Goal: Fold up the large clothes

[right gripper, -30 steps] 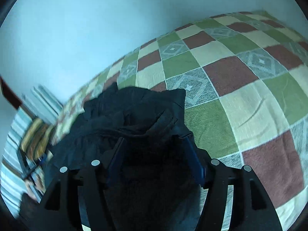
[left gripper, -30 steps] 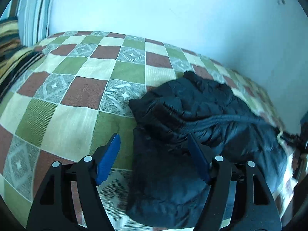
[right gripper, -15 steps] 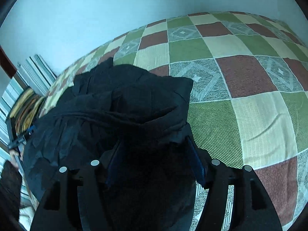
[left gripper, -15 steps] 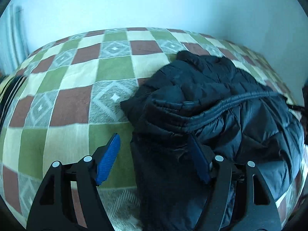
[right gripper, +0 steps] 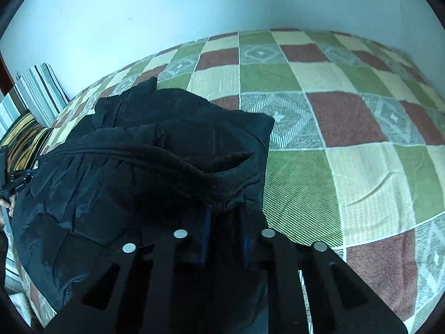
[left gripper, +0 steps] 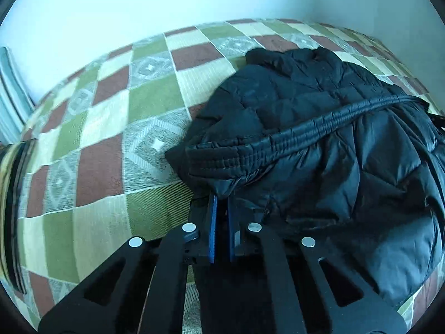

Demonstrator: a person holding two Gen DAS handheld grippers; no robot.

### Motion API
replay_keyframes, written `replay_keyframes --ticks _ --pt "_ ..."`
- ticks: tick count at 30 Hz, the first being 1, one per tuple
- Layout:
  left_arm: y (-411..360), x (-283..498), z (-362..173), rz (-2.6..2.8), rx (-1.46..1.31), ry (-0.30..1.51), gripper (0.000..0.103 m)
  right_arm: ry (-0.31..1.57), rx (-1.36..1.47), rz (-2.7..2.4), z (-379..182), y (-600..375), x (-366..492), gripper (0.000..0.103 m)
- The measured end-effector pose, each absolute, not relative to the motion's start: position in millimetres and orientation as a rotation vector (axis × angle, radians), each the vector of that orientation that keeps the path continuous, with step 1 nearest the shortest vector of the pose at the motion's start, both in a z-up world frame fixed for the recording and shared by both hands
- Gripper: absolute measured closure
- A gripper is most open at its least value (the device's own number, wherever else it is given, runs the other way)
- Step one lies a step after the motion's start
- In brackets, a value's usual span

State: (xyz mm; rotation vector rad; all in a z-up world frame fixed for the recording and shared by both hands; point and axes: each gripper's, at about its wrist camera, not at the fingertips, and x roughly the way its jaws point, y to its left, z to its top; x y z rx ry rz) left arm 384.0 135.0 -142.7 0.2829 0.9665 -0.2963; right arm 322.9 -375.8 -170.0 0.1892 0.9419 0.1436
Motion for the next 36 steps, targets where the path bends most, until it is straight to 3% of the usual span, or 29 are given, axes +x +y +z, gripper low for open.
replay_keyframes --ticks 10,19,25,36 --pt "128 359 -73 -0.203 0.263 0.764 0.100 0.771 0.148 0.103 -108 -373 305 0.092" --pt "116 417 -52 -0.073 0.276 0.723 0.100 0.713 0.143 0.057 -78 -360 376 0.092" --pt "110 475 -69 -0.003 0.267 0.762 0.100 0.765 0.144 0.015 -98 -351 447 0.092" --pt "108 538 -156 0.087 0.292 0.913 0.100 0.935 0.113 -0.029 -184 -344 510 0.092"
